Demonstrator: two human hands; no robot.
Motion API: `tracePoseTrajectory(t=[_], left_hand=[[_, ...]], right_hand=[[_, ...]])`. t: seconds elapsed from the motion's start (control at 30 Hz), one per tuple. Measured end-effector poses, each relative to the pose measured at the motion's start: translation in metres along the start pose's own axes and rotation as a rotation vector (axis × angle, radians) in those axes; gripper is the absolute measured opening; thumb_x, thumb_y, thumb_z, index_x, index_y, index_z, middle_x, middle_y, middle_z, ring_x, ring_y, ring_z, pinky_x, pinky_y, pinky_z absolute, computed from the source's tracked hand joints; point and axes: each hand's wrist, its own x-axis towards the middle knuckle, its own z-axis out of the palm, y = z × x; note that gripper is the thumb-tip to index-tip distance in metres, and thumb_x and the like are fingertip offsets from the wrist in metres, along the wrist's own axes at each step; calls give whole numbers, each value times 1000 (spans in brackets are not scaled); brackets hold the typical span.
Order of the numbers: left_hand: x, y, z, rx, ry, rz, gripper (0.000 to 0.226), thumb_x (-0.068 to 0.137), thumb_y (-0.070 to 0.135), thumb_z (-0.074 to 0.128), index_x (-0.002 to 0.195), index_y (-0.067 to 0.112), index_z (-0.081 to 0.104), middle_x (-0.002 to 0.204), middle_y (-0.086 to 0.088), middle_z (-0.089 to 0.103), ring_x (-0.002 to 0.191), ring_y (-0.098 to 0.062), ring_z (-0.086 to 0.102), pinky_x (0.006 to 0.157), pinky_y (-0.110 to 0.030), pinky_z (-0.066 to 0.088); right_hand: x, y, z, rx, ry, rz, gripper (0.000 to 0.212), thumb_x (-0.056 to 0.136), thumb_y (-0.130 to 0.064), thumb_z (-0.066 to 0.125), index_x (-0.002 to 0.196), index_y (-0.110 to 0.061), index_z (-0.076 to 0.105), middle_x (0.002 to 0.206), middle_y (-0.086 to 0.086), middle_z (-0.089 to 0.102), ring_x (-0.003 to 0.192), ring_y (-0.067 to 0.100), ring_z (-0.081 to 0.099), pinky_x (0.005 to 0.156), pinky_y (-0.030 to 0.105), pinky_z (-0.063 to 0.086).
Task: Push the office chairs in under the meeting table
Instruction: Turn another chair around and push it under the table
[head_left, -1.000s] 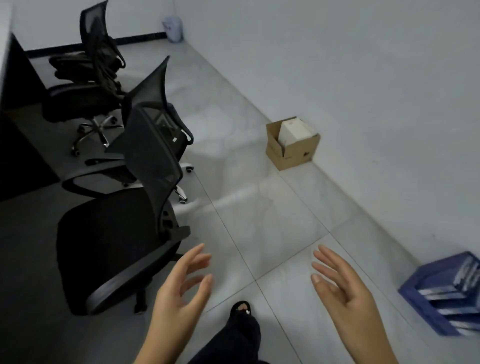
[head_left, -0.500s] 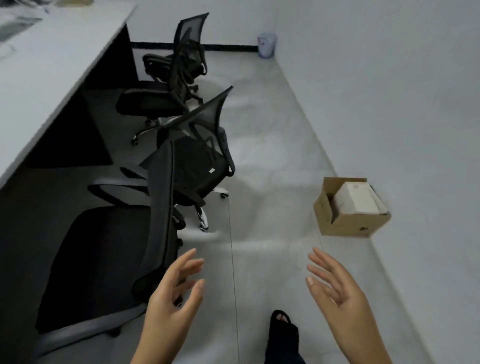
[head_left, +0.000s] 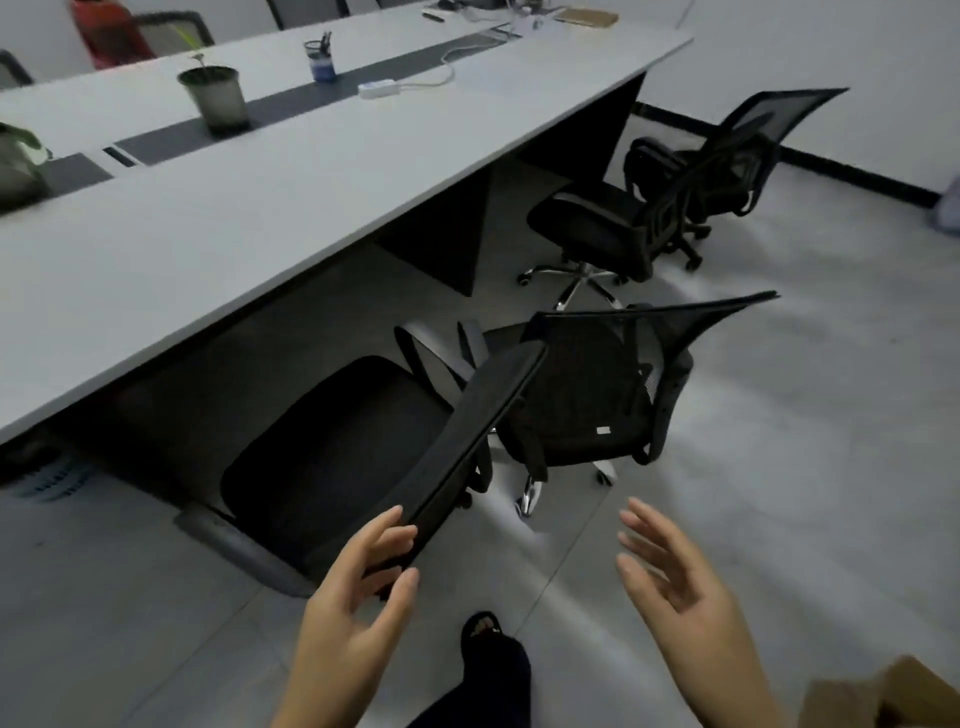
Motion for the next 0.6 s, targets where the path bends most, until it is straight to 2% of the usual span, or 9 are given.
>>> tracePoseTrajectory(t=[0.07,0.13,0.33,0.47,0.53,0.6], left_hand=[[21,-4,2,18,60,-23,54,83,10,66,106,57,54,108,22,64,103,2,60,82,-8,49],[41,1,3,43,122,-48,60,85,1,60,109,56,53,109,23,63,103,4,59,82,-8,49],[70,3,6,77,275,-124,57,85,4,60,112,53,50,112,28,60,105,7,56,81,-3,45],[75,-8,13,83,401,-220,57,85,7,61,112,55,48,112,29,59,105,6,56,82,-3,46],[76,-15,19,111,430,-288,55,85,11,63,112,57,49,113,32,56,106,7,55,80,-6,47],[77,-20,25,209,409,-336,49,85,21,64,112,59,49,114,33,56,108,11,51,82,-8,45]], right_hand=[[35,-7,7,-12,-74,-16,42,82,-16,62,108,-48,55,113,-18,63,104,-6,56,91,27,44],[66,-21,15,-28,-155,-29,40,81,-22,62,109,-49,53,116,-18,60,105,-7,55,93,28,43],[146,-47,34,-146,-356,-91,44,84,-22,61,109,-56,50,120,-19,56,108,-7,53,92,22,41],[193,-54,52,-212,-524,-103,44,84,-22,62,115,-51,49,123,-17,55,113,0,51,94,24,41],[217,-50,59,-335,-628,-198,46,84,-24,63,119,-49,46,124,-22,51,115,-3,47,95,21,37],[242,-44,66,-626,-782,-371,56,82,-32,64,127,-48,35,128,-27,41,121,-4,37,101,20,30]])
